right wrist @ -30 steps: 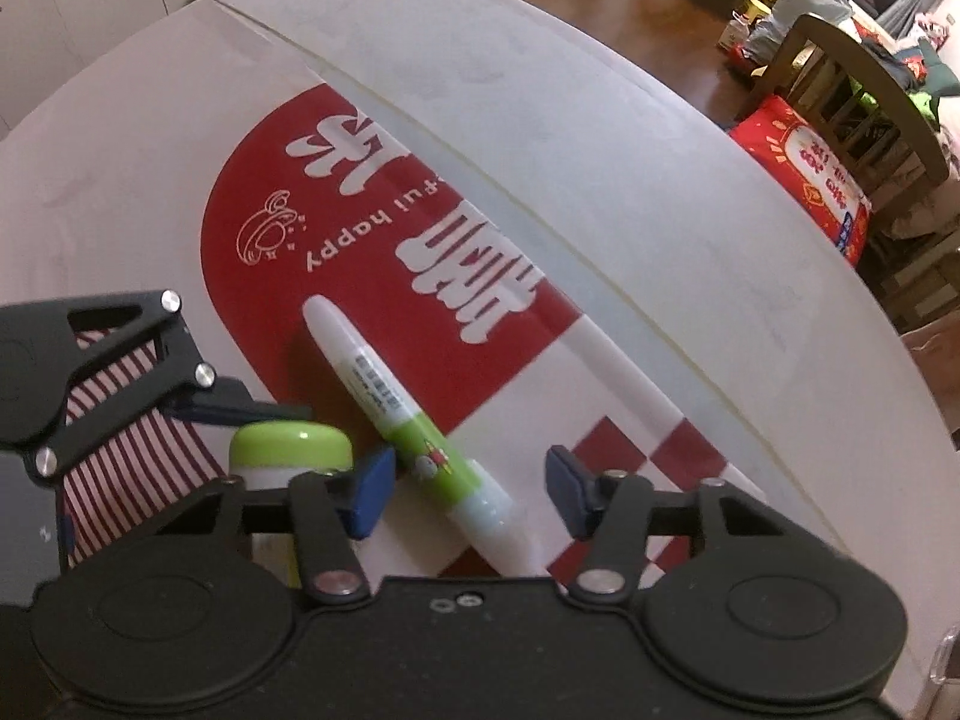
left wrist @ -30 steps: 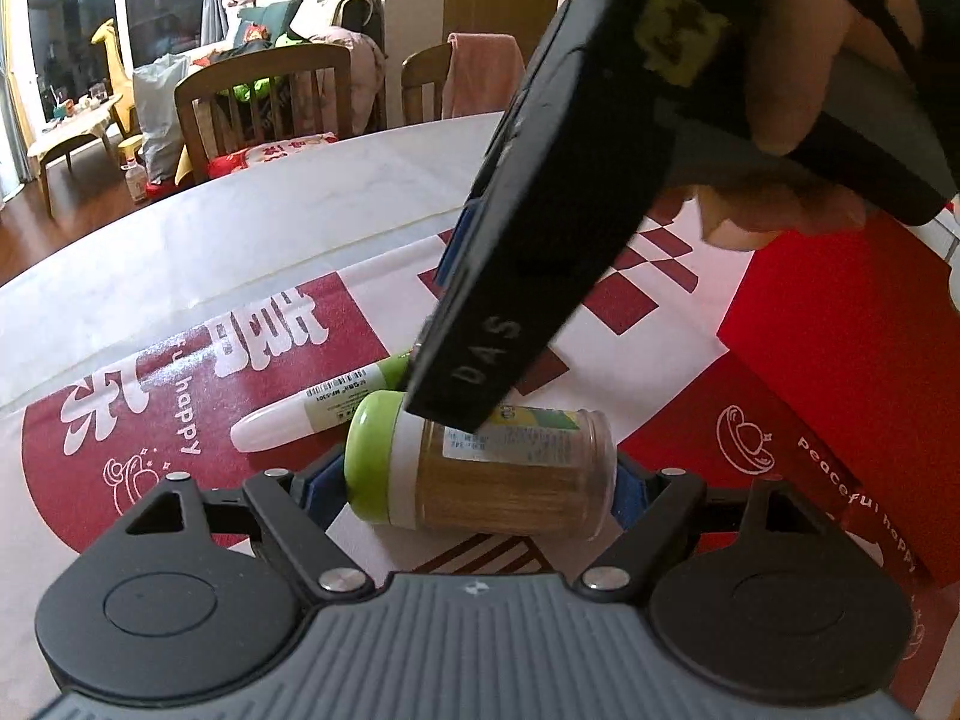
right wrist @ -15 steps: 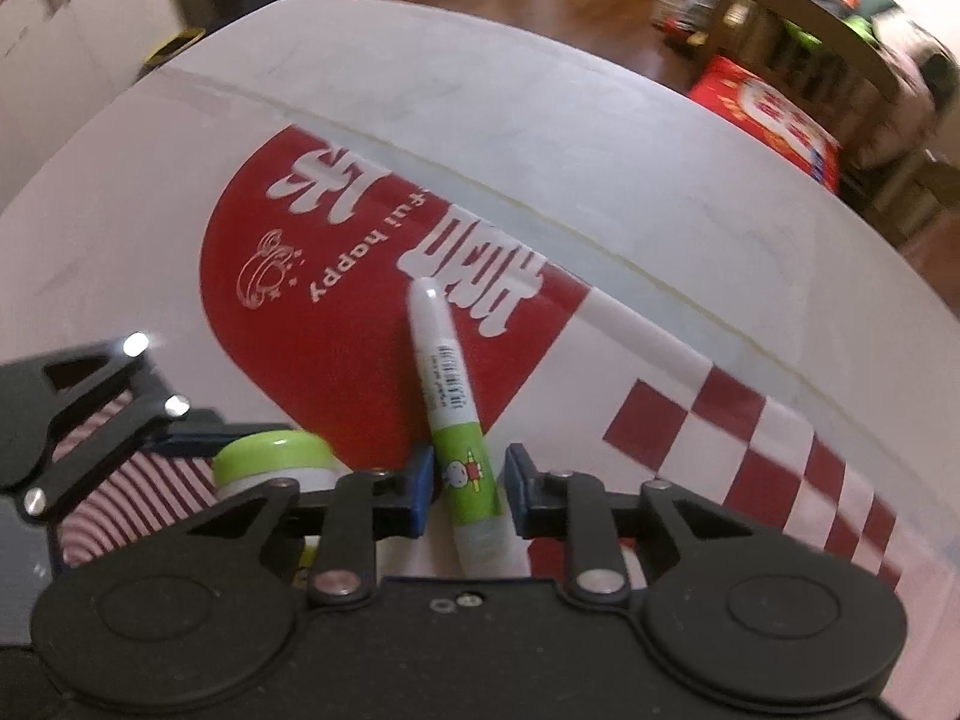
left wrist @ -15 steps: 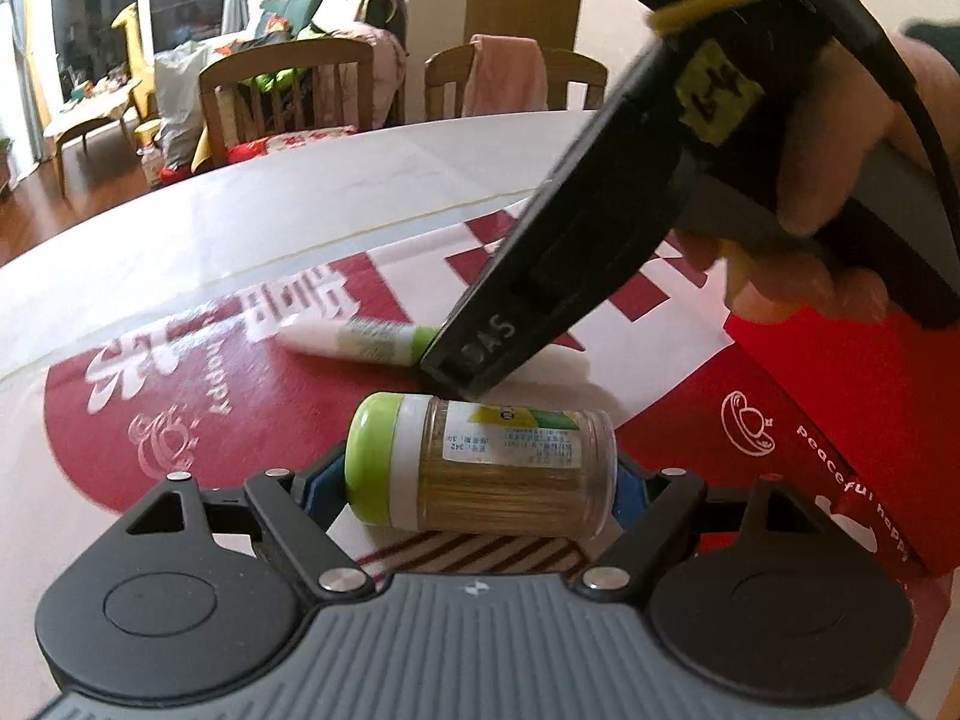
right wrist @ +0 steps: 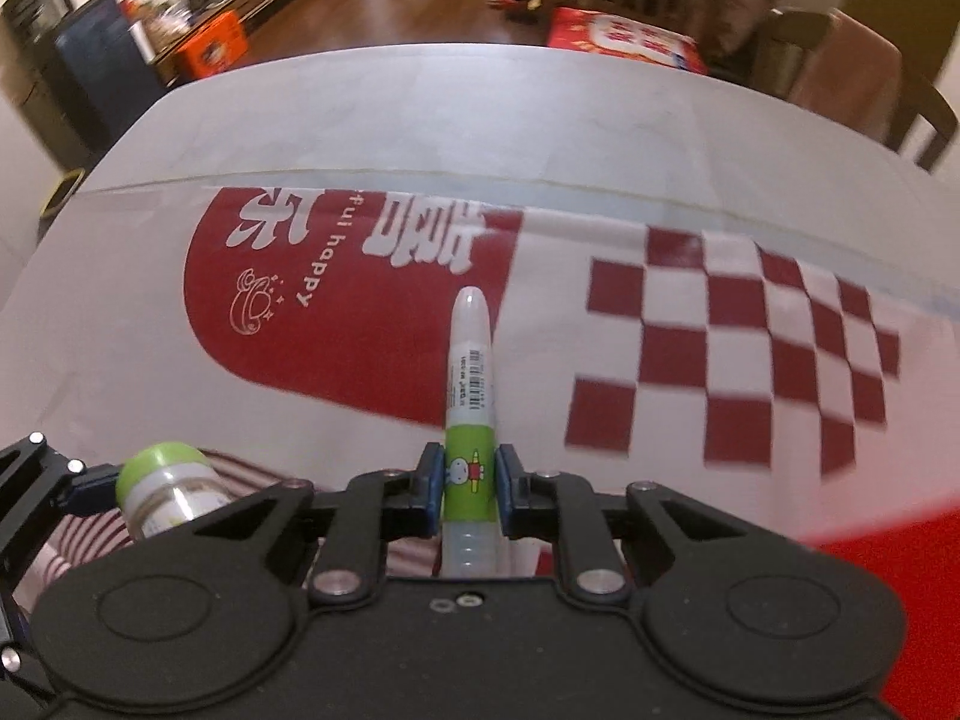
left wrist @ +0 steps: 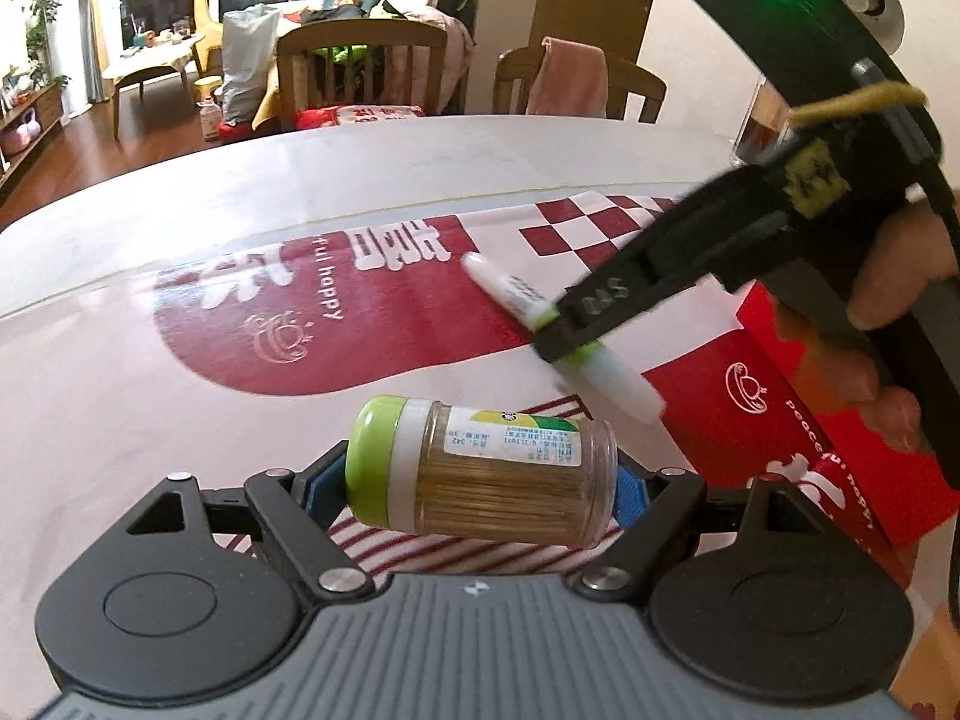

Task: Organize rigid objects
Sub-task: 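Carry the toothpick jar and glue pen over the box with both grippers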

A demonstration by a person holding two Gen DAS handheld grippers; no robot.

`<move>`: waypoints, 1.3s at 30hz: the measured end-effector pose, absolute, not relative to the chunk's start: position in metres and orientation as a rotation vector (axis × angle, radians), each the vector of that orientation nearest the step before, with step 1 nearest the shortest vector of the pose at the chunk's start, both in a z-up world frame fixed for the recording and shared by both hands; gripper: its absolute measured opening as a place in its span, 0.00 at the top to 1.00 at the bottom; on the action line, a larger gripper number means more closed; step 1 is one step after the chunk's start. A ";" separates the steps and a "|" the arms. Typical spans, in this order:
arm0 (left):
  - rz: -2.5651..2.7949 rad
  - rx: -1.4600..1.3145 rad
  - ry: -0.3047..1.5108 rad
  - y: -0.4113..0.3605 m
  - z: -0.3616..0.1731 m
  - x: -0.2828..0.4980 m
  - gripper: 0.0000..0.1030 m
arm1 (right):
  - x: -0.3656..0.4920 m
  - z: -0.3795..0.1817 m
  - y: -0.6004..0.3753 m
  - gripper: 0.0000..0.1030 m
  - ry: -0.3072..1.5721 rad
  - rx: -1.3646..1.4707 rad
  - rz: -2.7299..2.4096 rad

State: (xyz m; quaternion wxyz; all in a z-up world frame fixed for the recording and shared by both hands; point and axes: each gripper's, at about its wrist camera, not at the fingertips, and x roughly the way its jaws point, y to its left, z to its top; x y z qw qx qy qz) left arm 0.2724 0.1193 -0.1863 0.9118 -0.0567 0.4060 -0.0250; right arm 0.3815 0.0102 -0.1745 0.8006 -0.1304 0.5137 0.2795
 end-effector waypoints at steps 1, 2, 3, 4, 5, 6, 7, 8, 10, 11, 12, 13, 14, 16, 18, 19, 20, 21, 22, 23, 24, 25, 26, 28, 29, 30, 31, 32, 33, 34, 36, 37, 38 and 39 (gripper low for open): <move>-0.046 -0.115 0.832 0.120 -0.183 0.268 0.19 | 0.375 -0.171 0.006 0.84 1.104 -0.261 0.589; -0.040 -0.113 0.828 0.121 -0.180 0.264 0.19 | 0.370 -0.168 0.003 0.84 1.106 -0.248 0.580; -0.036 -0.113 0.825 0.121 -0.177 0.261 0.19 | 0.364 -0.164 -0.001 0.84 1.105 -0.237 0.572; -0.033 -0.116 0.822 0.122 -0.174 0.257 0.19 | 0.358 -0.160 -0.005 0.84 1.100 -0.227 0.567; -0.029 -0.122 0.819 0.123 -0.170 0.253 0.19 | 0.351 -0.156 -0.010 0.84 1.093 -0.212 0.559; -0.027 -0.128 0.818 0.122 -0.168 0.249 0.19 | 0.344 -0.151 -0.015 0.84 1.090 -0.197 0.548; -0.027 -0.134 0.816 0.122 -0.165 0.245 0.19 | 0.338 -0.146 -0.019 0.84 1.087 -0.184 0.541; -0.029 -0.135 0.813 0.121 -0.162 0.240 0.19 | 0.331 -0.141 -0.025 0.84 1.081 -0.168 0.535; -0.037 -0.131 0.806 0.119 -0.155 0.234 0.19 | 0.319 -0.131 -0.035 0.84 1.073 -0.145 0.521; -0.042 -0.128 0.799 0.117 -0.151 0.229 0.19 | 0.313 -0.126 -0.039 0.84 1.070 -0.135 0.519; -0.046 -0.128 0.795 0.116 -0.148 0.226 0.19 | 0.308 -0.121 -0.044 0.84 1.065 -0.128 0.513; -0.051 -0.127 0.791 0.115 -0.144 0.223 0.19 | 0.303 -0.117 -0.048 0.84 1.058 -0.124 0.504; -0.059 -0.127 0.785 0.113 -0.139 0.220 0.19 | 0.298 -0.112 -0.052 0.84 1.051 -0.117 0.494; -0.076 -0.122 0.772 0.109 -0.131 0.214 0.19 | 0.288 -0.102 -0.061 0.84 1.033 -0.100 0.472; -0.097 -0.114 0.759 0.106 -0.123 0.209 0.19 | 0.279 -0.093 -0.070 0.84 1.015 -0.080 0.448; -0.107 -0.112 0.754 0.103 -0.120 0.207 0.19 | 0.274 -0.088 -0.075 0.84 1.008 -0.068 0.439; -0.118 -0.111 0.749 0.100 -0.116 0.205 0.19 | 0.269 -0.084 -0.080 0.84 1.000 -0.057 0.425; -0.128 -0.110 0.744 0.097 -0.112 0.204 0.19 | 0.264 -0.080 -0.086 0.84 0.991 -0.051 0.410; -0.138 -0.110 0.739 0.095 -0.108 0.203 0.19 | 0.259 -0.075 -0.090 0.84 0.982 -0.046 0.399; -0.151 -0.109 0.732 0.093 -0.103 0.202 0.19 | 0.256 -0.072 -0.094 0.84 0.975 -0.040 0.389; -0.161 -0.107 0.726 0.091 -0.100 0.201 0.19 | 0.253 -0.069 -0.098 0.84 0.967 -0.032 0.378; -0.171 -0.103 0.719 0.088 -0.096 0.201 0.19 | 0.251 -0.067 -0.102 0.84 0.960 -0.023 0.369; -0.181 -0.097 0.711 0.085 -0.092 0.200 0.19 | 0.249 -0.064 -0.107 0.84 0.953 -0.012 0.362; -0.195 -0.075 0.690 0.077 -0.085 0.200 0.19 | 0.247 -0.060 -0.117 0.84 0.939 0.009 0.351; -0.199 -0.061 0.681 0.074 -0.081 0.200 0.19 | 0.247 -0.058 -0.123 0.84 0.933 0.021 0.347; -0.203 -0.048 0.672 0.070 -0.078 0.200 0.19 | 0.246 -0.056 -0.129 0.84 0.926 0.033 0.343; -0.208 -0.040 0.666 0.066 -0.074 0.201 0.19 | 0.247 -0.054 -0.136 0.84 0.919 0.041 0.341; -0.214 -0.035 0.661 0.062 -0.071 0.203 0.19 | 0.246 -0.053 -0.141 0.84 0.913 0.046 0.337; -0.217 -0.033 0.660 0.059 -0.068 0.204 0.19 | 0.247 -0.051 -0.148 0.84 0.908 0.054 0.333; -0.219 -0.032 0.659 0.055 -0.066 0.207 0.19 | 0.248 -0.050 -0.155 0.84 0.904 0.064 0.330; -0.223 -0.027 0.659 0.045 -0.061 0.213 0.19 | 0.251 -0.049 -0.171 0.84 0.897 0.081 0.324; -0.225 -0.024 0.663 0.038 -0.061 0.218 0.19 | 0.254 -0.049 -0.178 0.84 0.895 0.086 0.318; -0.229 -0.022 0.668 0.032 -0.060 0.222 0.19 | 0.256 -0.048 -0.187 0.84 0.893 0.088 0.313; -0.234 -0.020 0.673 0.025 -0.060 0.225 0.19 | 0.258 -0.047 -0.196 0.84 0.891 0.090 0.306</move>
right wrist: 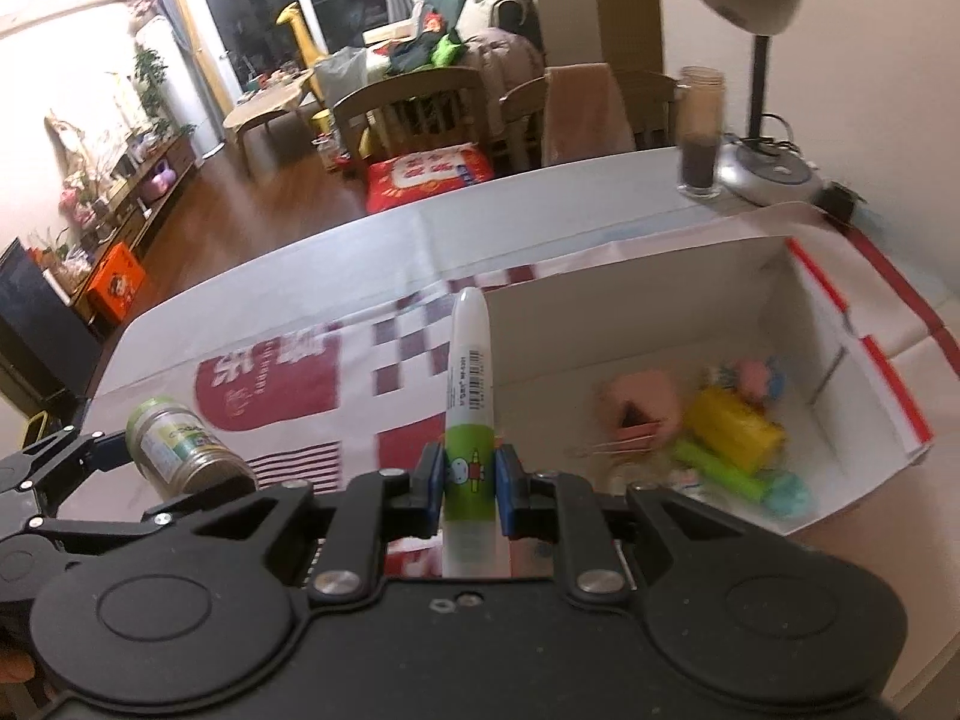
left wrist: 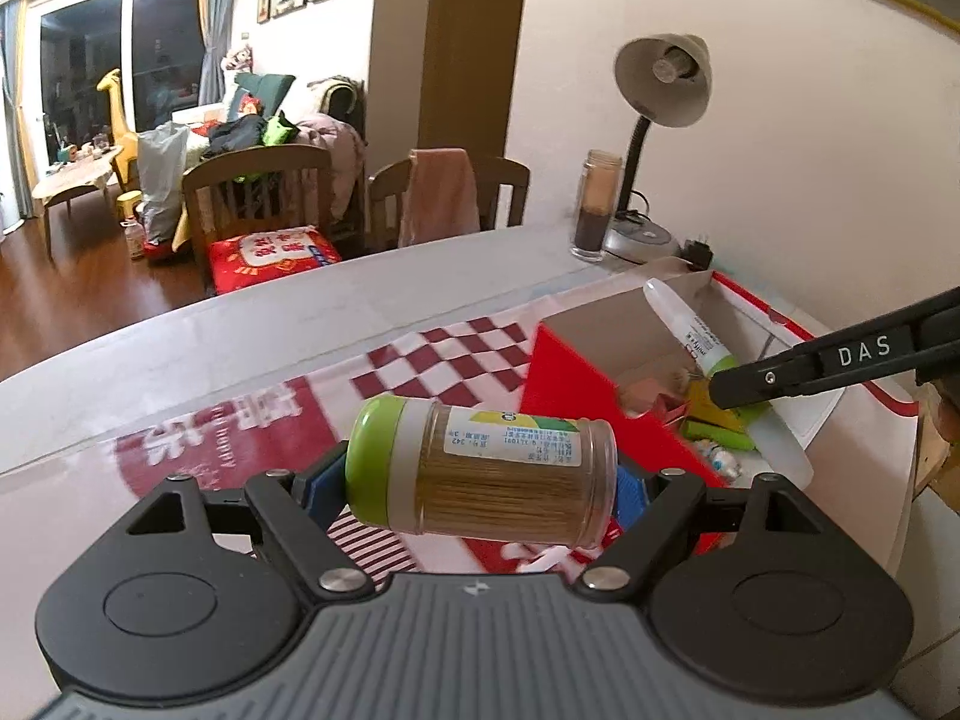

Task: Organize rigid objects
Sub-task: 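Carry the toothpick jar and glue pen over the box with both grippers, then open both grippers to drop the glue pen and toothpick jar into the box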

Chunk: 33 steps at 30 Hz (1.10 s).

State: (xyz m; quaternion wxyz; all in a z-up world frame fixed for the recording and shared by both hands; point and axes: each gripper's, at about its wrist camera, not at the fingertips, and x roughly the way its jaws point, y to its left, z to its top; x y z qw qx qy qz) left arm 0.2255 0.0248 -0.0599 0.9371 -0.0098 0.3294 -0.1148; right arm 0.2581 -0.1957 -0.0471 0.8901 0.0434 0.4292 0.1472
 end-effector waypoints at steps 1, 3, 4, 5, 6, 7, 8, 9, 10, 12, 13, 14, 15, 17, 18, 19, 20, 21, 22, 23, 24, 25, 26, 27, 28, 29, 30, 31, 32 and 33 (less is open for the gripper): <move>-0.242 -0.017 0.677 0.017 -0.059 0.229 0.19 | 0.261 -0.047 -0.204 0.84 0.890 0.094 0.298; -0.258 -0.009 0.679 0.002 -0.058 0.235 0.19 | 0.265 -0.047 -0.222 0.84 0.888 0.096 0.278; -0.265 -0.003 0.681 -0.006 -0.057 0.239 0.19 | 0.269 -0.048 -0.231 0.84 0.886 0.094 0.266; -0.272 0.001 0.685 -0.016 -0.057 0.244 0.19 | 0.273 -0.049 -0.240 0.84 0.885 0.095 0.256; -0.277 0.004 0.688 -0.023 -0.056 0.248 0.19 | 0.277 -0.050 -0.248 0.84 0.885 0.101 0.246; -0.279 0.005 0.689 -0.028 -0.056 0.250 0.19 | 0.279 -0.051 -0.255 0.84 0.886 0.104 0.238; -0.283 0.011 0.690 -0.037 -0.056 0.255 0.19 | 0.284 -0.053 -0.263 0.84 0.888 0.104 0.229; -0.287 0.017 0.691 -0.044 -0.057 0.258 0.19 | 0.288 -0.056 -0.270 0.84 0.889 0.103 0.223; -0.292 0.025 0.695 -0.052 -0.058 0.263 0.19 | 0.292 -0.058 -0.277 0.84 0.890 0.102 0.217; -0.307 0.044 0.703 -0.070 -0.060 0.275 0.19 | 0.300 -0.063 -0.290 0.84 0.895 0.099 0.203; -0.314 0.051 0.707 -0.077 -0.061 0.279 0.19 | 0.303 -0.066 -0.296 0.84 0.899 0.098 0.196; -0.320 0.061 0.715 -0.087 -0.064 0.286 0.19 | 0.307 -0.069 -0.302 0.84 0.903 0.098 0.190; -0.323 0.066 0.724 -0.094 -0.067 0.290 0.19 | 0.311 -0.072 -0.309 0.84 0.908 0.098 0.185; -0.335 0.077 0.761 -0.112 -0.075 0.301 0.19 | 0.317 -0.079 -0.318 0.84 0.919 0.098 0.177; -0.341 0.083 0.776 -0.119 -0.079 0.304 0.19 | 0.319 -0.082 -0.321 0.84 0.924 0.095 0.175; -0.346 0.092 0.794 -0.127 -0.084 0.309 0.19 | 0.322 -0.087 -0.324 0.84 0.929 0.093 0.174; -0.352 0.105 0.813 -0.136 -0.089 0.314 0.19 | 0.325 -0.089 -0.328 0.84 0.933 0.092 0.174; -0.355 0.115 0.826 -0.143 -0.093 0.318 0.19 | 0.327 -0.093 -0.329 0.84 0.939 0.090 0.175; -0.358 0.124 0.842 -0.149 -0.098 0.321 0.19 | 0.330 -0.098 -0.330 0.84 0.945 0.088 0.176; -0.357 0.127 0.860 -0.154 -0.103 0.327 0.19 | 0.332 -0.101 -0.330 0.84 0.950 0.086 0.178; -0.354 0.127 0.878 -0.158 -0.108 0.330 0.19 | 0.333 -0.103 -0.331 0.84 0.957 0.085 0.183; -0.351 0.127 0.899 -0.163 -0.113 0.335 0.19 | 0.334 -0.106 -0.332 0.84 0.965 0.085 0.189; -0.348 0.123 0.926 -0.166 -0.118 0.340 0.19 | 0.334 -0.109 -0.332 0.84 0.971 0.085 0.194; -0.348 0.119 0.943 -0.169 -0.121 0.344 0.19 | 0.336 -0.111 -0.333 0.84 0.976 0.082 0.198; -0.347 0.116 0.960 -0.171 -0.125 0.347 0.19 | 0.340 -0.114 -0.335 0.84 0.980 0.081 0.201; -0.347 0.120 0.974 -0.174 -0.127 0.349 0.19 | 0.340 -0.116 -0.336 0.84 0.987 0.084 0.205; -0.345 0.124 0.986 -0.177 -0.130 0.351 0.19 | 0.343 -0.118 -0.338 0.84 0.994 0.089 0.211; -0.342 0.125 0.997 -0.179 -0.133 0.353 0.19 | 0.344 -0.121 -0.339 0.84 1.001 0.089 0.218; -0.339 0.124 1.012 -0.180 -0.136 0.355 0.19 | 0.344 -0.122 -0.339 0.84 1.006 0.087 0.222; -0.336 0.122 1.031 -0.182 -0.138 0.358 0.19 | 0.344 -0.124 -0.339 0.84 1.013 0.086 0.228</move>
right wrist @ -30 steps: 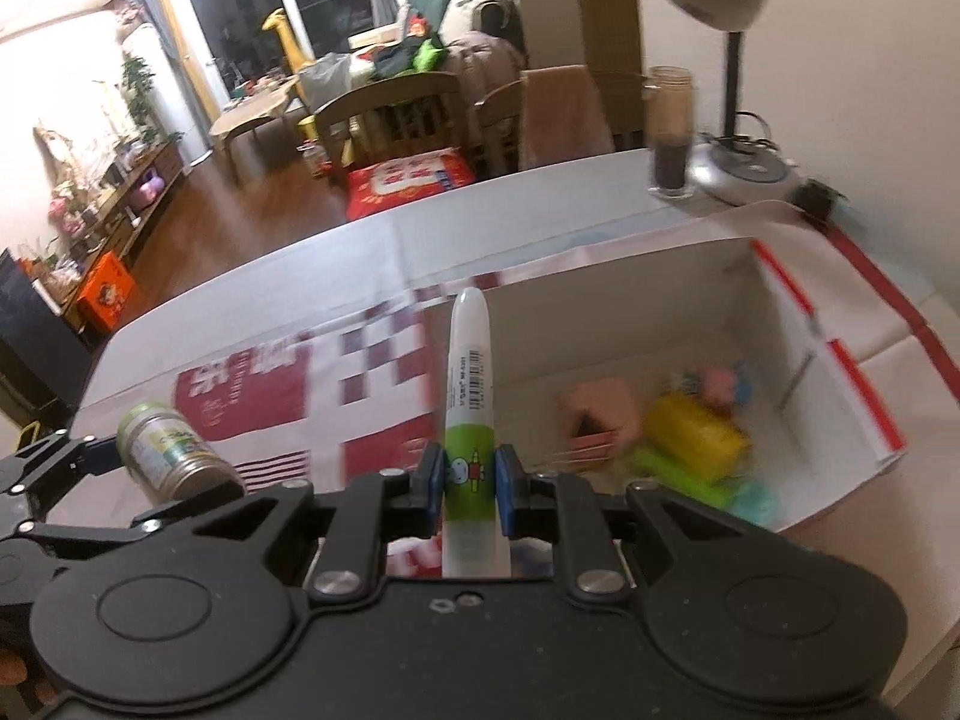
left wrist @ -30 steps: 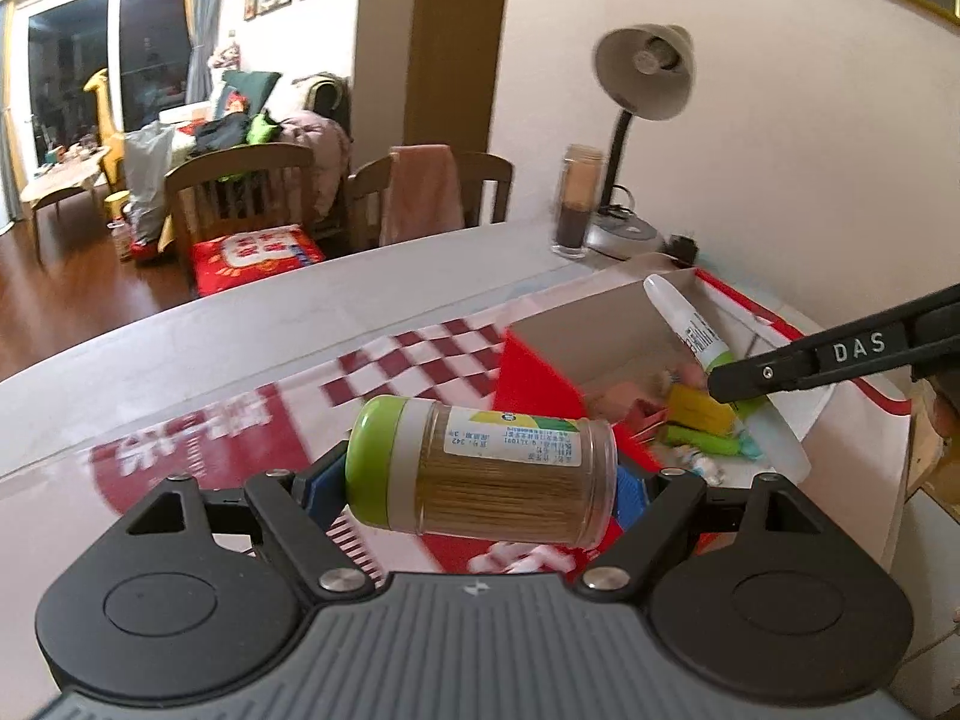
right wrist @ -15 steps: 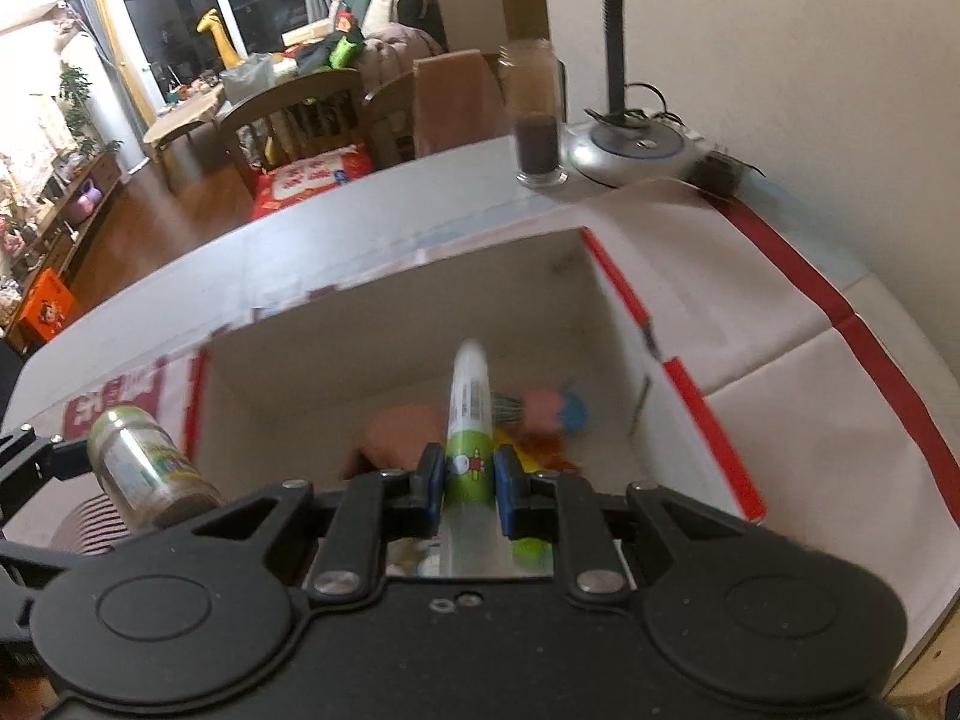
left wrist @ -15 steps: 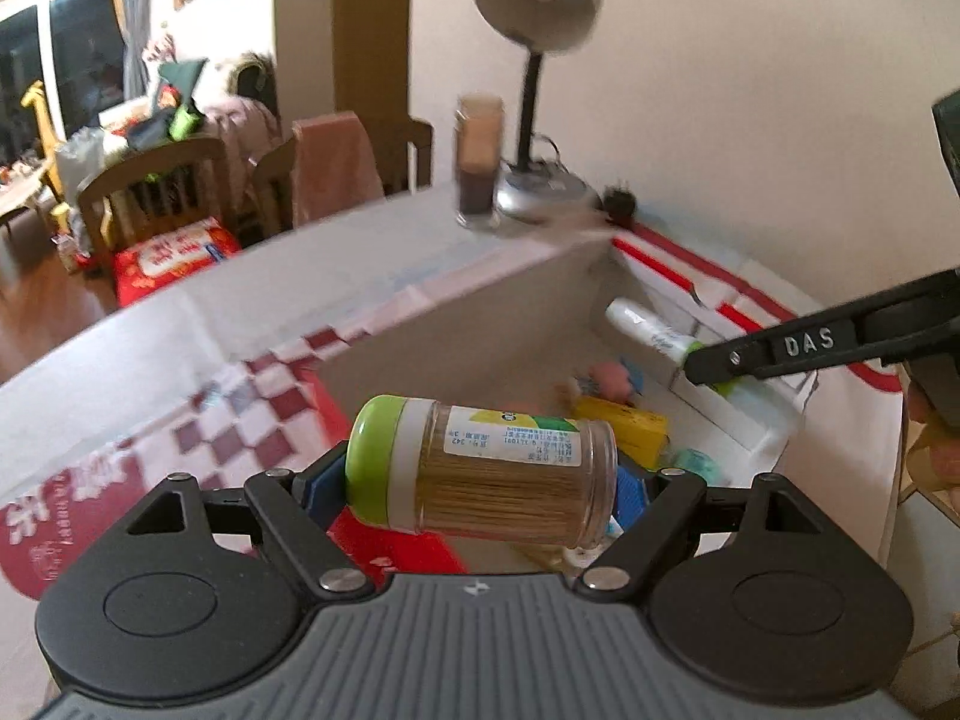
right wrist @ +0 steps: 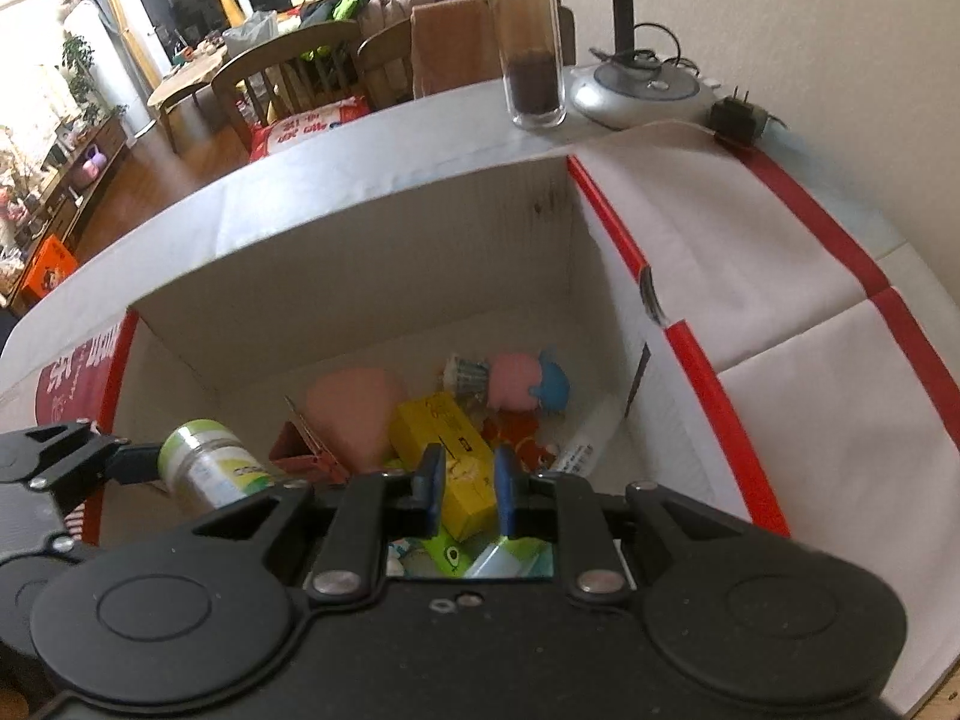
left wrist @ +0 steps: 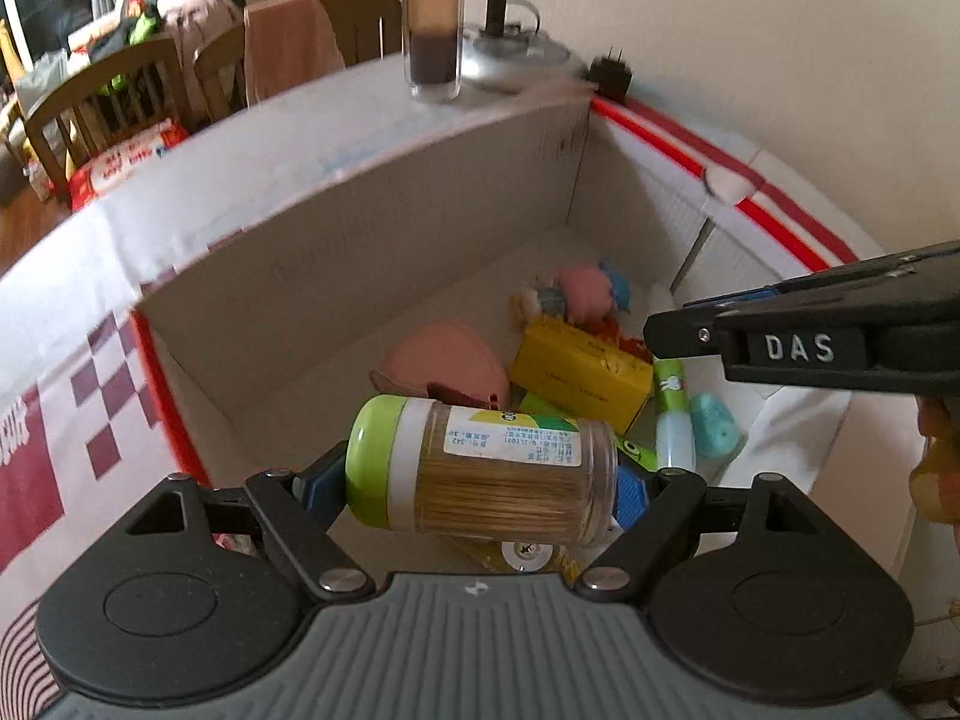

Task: Organize rigid objects
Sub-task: 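Open both grippers to drop the glue pen and toothpick jar into the box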

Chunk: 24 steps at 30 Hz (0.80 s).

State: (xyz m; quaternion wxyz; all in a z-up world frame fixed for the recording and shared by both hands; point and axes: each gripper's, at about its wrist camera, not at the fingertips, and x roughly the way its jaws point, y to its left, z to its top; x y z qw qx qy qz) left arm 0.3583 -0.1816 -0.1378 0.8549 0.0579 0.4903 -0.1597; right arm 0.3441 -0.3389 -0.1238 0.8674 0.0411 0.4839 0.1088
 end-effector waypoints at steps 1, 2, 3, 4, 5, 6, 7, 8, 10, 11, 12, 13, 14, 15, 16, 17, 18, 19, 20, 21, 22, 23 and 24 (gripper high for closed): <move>-0.332 0.117 1.051 -0.183 -0.141 0.361 0.19 | 0.344 -0.126 -0.339 0.84 1.021 0.088 0.237; -0.328 0.110 1.077 -0.183 -0.145 0.364 0.19 | 0.343 -0.127 -0.338 0.84 1.027 0.091 0.247; -0.327 0.108 1.095 -0.183 -0.146 0.366 0.19 | 0.342 -0.128 -0.337 0.84 1.030 0.092 0.251; -0.319 0.135 1.100 -0.186 -0.148 0.366 0.19 | 0.341 -0.129 -0.337 0.84 1.032 0.090 0.256; -0.321 0.154 1.108 -0.188 -0.149 0.368 0.19 | 0.342 -0.130 -0.336 0.83 1.034 0.090 0.261; -0.319 0.165 1.116 -0.191 -0.149 0.369 0.19 | 0.342 -0.130 -0.336 0.83 1.037 0.091 0.267; -0.306 0.172 1.128 -0.192 -0.150 0.371 0.19 | 0.345 -0.131 -0.337 0.83 1.039 0.093 0.270; -0.296 0.177 1.139 -0.193 -0.151 0.371 0.19 | 0.345 -0.131 -0.336 0.83 1.041 0.093 0.275; -0.287 0.197 1.155 -0.195 -0.152 0.373 0.19 | 0.346 -0.131 -0.336 0.83 1.044 0.090 0.282; -0.282 0.209 1.160 -0.197 -0.153 0.373 0.19 | 0.346 -0.131 -0.336 0.83 1.046 0.088 0.286; -0.279 0.219 1.163 -0.199 -0.153 0.373 0.19 | 0.347 -0.131 -0.336 0.83 1.048 0.086 0.291; -0.277 0.228 1.166 -0.200 -0.154 0.374 0.19 | 0.347 -0.131 -0.336 0.83 1.048 0.083 0.295; -0.275 0.235 1.167 -0.201 -0.154 0.374 0.19 | 0.347 -0.131 -0.335 0.83 1.048 0.079 0.298; -0.276 0.233 1.165 -0.200 -0.154 0.374 0.19 | 0.348 -0.131 -0.335 0.83 1.049 0.077 0.302; -0.280 0.226 1.160 -0.199 -0.153 0.373 0.19 | 0.348 -0.131 -0.335 0.83 1.052 0.075 0.306; -0.276 0.222 1.157 -0.198 -0.152 0.372 0.19 | 0.347 -0.131 -0.334 0.83 1.053 0.072 0.310; -0.276 0.219 1.154 -0.198 -0.151 0.372 0.19 | 0.347 -0.131 -0.334 0.83 1.053 0.069 0.314; -0.279 0.216 1.147 -0.198 -0.149 0.371 0.19 | 0.347 -0.131 -0.334 0.83 1.051 0.067 0.315; -0.284 0.212 1.133 -0.197 -0.147 0.369 0.19 | 0.346 -0.130 -0.334 0.83 1.049 0.068 0.317; -0.286 0.210 1.122 -0.197 -0.144 0.367 0.19 | 0.346 -0.129 -0.334 0.82 1.047 0.070 0.321; -0.289 0.206 1.108 -0.196 -0.141 0.365 0.19 | 0.345 -0.128 -0.334 0.82 1.043 0.070 0.324; -0.291 0.197 1.090 -0.194 -0.137 0.362 0.19 | 0.344 -0.126 -0.334 0.82 1.038 0.068 0.328; -0.293 0.189 1.076 -0.193 -0.134 0.360 0.19 | 0.342 -0.124 -0.333 0.82 1.033 0.066 0.331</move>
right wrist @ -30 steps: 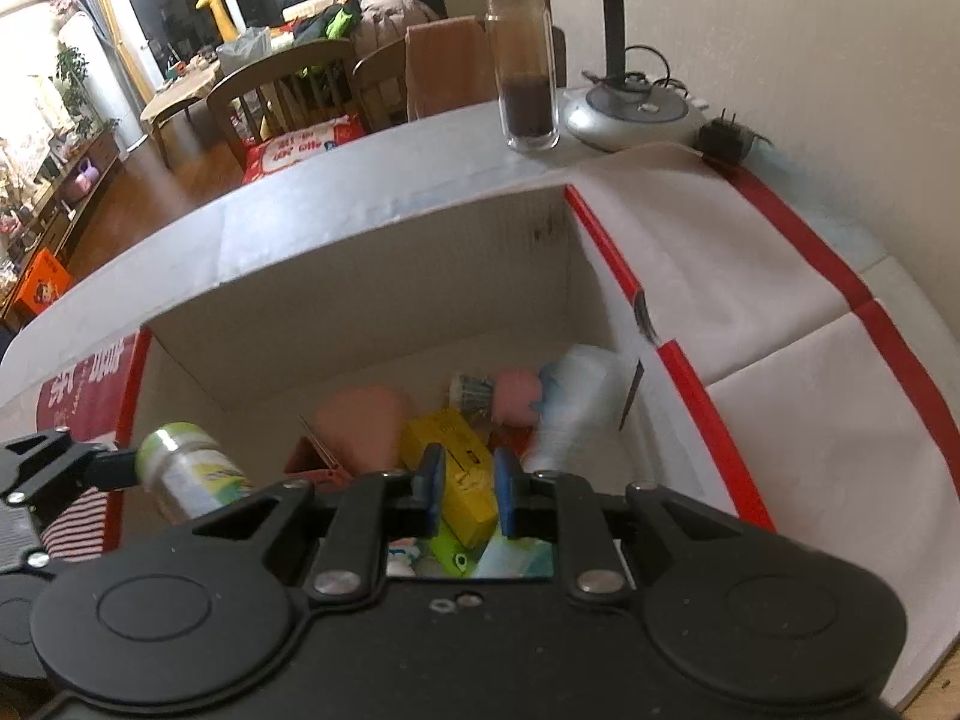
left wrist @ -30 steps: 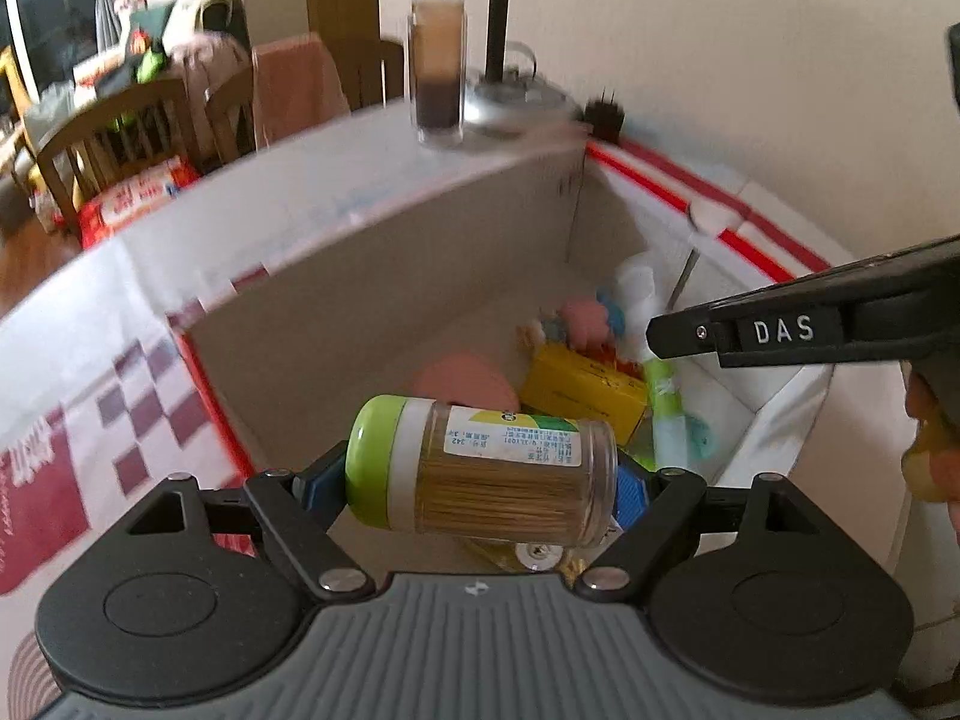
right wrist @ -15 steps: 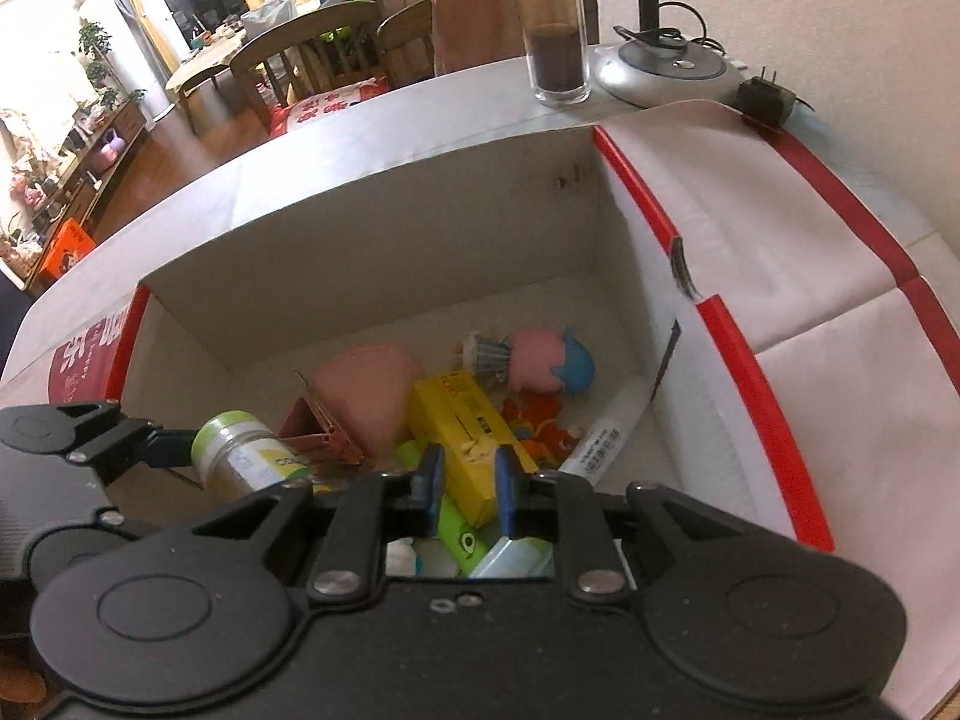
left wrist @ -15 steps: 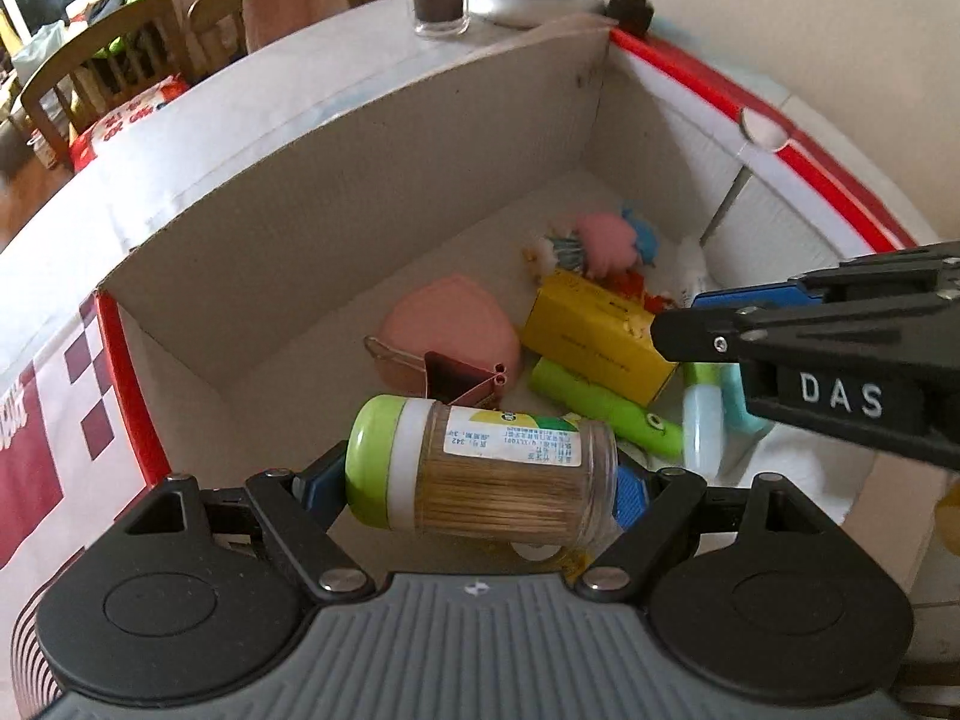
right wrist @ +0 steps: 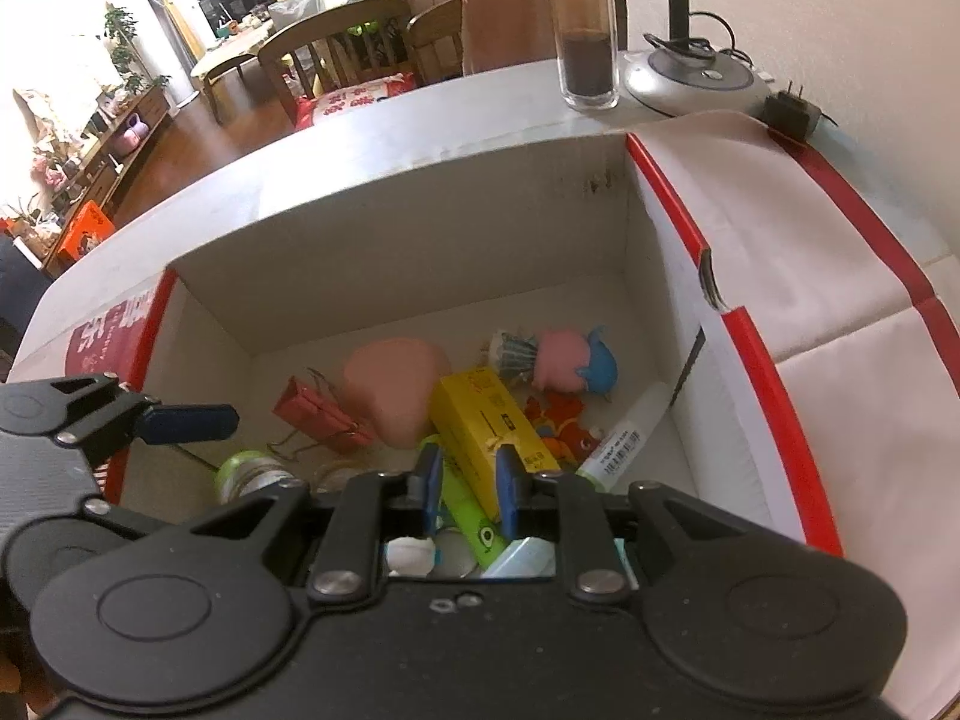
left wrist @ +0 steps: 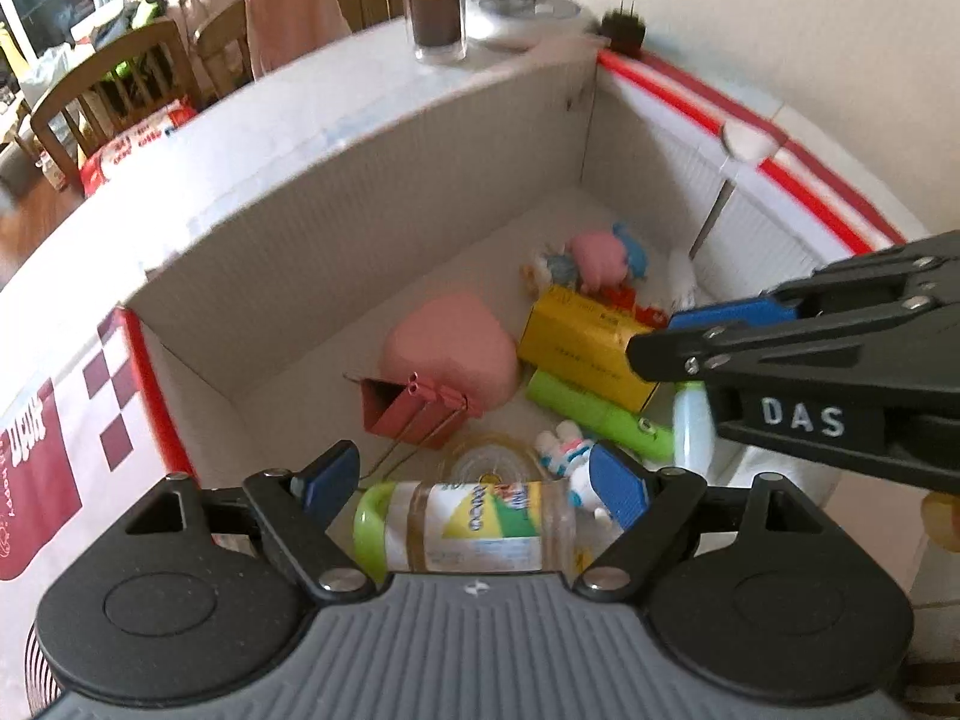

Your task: Organize rigid objects

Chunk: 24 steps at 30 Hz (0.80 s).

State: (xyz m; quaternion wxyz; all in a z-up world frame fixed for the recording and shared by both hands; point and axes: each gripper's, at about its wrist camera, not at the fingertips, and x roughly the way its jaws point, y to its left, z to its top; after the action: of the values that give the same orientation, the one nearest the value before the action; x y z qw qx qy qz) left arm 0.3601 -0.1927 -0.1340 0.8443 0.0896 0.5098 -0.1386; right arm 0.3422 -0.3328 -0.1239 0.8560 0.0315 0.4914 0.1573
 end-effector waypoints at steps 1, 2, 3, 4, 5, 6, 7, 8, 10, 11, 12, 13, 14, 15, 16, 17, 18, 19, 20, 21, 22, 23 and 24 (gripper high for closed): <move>-0.295 0.178 1.061 -0.190 -0.130 0.358 0.19 | 0.340 -0.122 -0.332 0.82 1.027 0.066 0.335; -0.291 0.165 1.044 -0.187 -0.125 0.355 0.19 | 0.338 -0.119 -0.332 0.81 1.020 0.069 0.341; -0.289 0.149 1.026 -0.184 -0.121 0.353 0.19 | 0.335 -0.116 -0.331 0.81 1.013 0.068 0.345; -0.291 0.130 1.006 -0.180 -0.116 0.350 0.19 | 0.331 -0.113 -0.330 0.80 1.002 0.064 0.349; -0.291 0.111 0.987 -0.176 -0.110 0.346 0.19 | 0.328 -0.109 -0.330 0.80 0.989 0.067 0.350; -0.292 0.106 0.973 -0.173 -0.107 0.342 0.19 | 0.324 -0.105 -0.329 0.80 0.979 0.073 0.350; -0.295 0.101 0.952 -0.170 -0.102 0.338 0.19 | 0.321 -0.101 -0.329 0.80 0.968 0.078 0.353; -0.296 0.096 0.929 -0.166 -0.098 0.333 0.19 | 0.317 -0.098 -0.328 0.80 0.958 0.078 0.351; -0.300 0.079 0.902 -0.159 -0.092 0.325 0.19 | 0.308 -0.089 -0.325 0.80 0.931 0.076 0.346; -0.308 0.064 0.889 -0.154 -0.089 0.320 0.19 | 0.304 -0.085 -0.324 0.80 0.919 0.075 0.346; -0.310 0.050 0.877 -0.149 -0.086 0.315 0.19 | 0.299 -0.082 -0.322 0.80 0.909 0.076 0.344; -0.312 0.036 0.861 -0.143 -0.082 0.310 0.19 | 0.295 -0.078 -0.320 0.79 0.900 0.079 0.340; -0.310 0.023 0.844 -0.137 -0.079 0.306 0.19 | 0.290 -0.075 -0.318 0.79 0.890 0.079 0.337; -0.304 0.009 0.830 -0.131 -0.075 0.302 0.19 | 0.286 -0.072 -0.315 0.79 0.881 0.075 0.329; -0.301 -0.003 0.816 -0.126 -0.073 0.298 0.19 | 0.281 -0.069 -0.312 0.79 0.869 0.073 0.322; -0.302 -0.019 0.798 -0.119 -0.069 0.293 0.19 | 0.276 -0.066 -0.310 0.78 0.861 0.075 0.320; -0.302 -0.032 0.785 -0.112 -0.065 0.288 0.19 | 0.272 -0.063 -0.307 0.78 0.855 0.079 0.317; -0.303 -0.040 0.777 -0.107 -0.062 0.284 0.19 | 0.269 -0.061 -0.304 0.78 0.849 0.083 0.314; -0.305 -0.046 0.766 -0.101 -0.059 0.280 0.19 | 0.264 -0.059 -0.300 0.78 0.839 0.087 0.315; -0.304 -0.051 0.757 -0.095 -0.057 0.276 0.19 | 0.260 -0.057 -0.298 0.77 0.831 0.087 0.315; -0.302 -0.055 0.749 -0.090 -0.055 0.271 0.19 | 0.256 -0.055 -0.295 0.77 0.822 0.086 0.311; -0.301 -0.059 0.743 -0.085 -0.054 0.268 0.19 | 0.251 -0.053 -0.292 0.77 0.812 0.087 0.307; -0.299 -0.063 0.737 -0.080 -0.053 0.264 0.19 | 0.247 -0.052 -0.290 0.76 0.804 0.088 0.307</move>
State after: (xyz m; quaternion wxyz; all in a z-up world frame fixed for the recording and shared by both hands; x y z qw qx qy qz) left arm 0.2640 -0.0803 -0.0525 0.9215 -0.0307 0.3586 -0.1457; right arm 0.2469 -0.2900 -0.0515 0.9078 0.0429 0.3898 0.1486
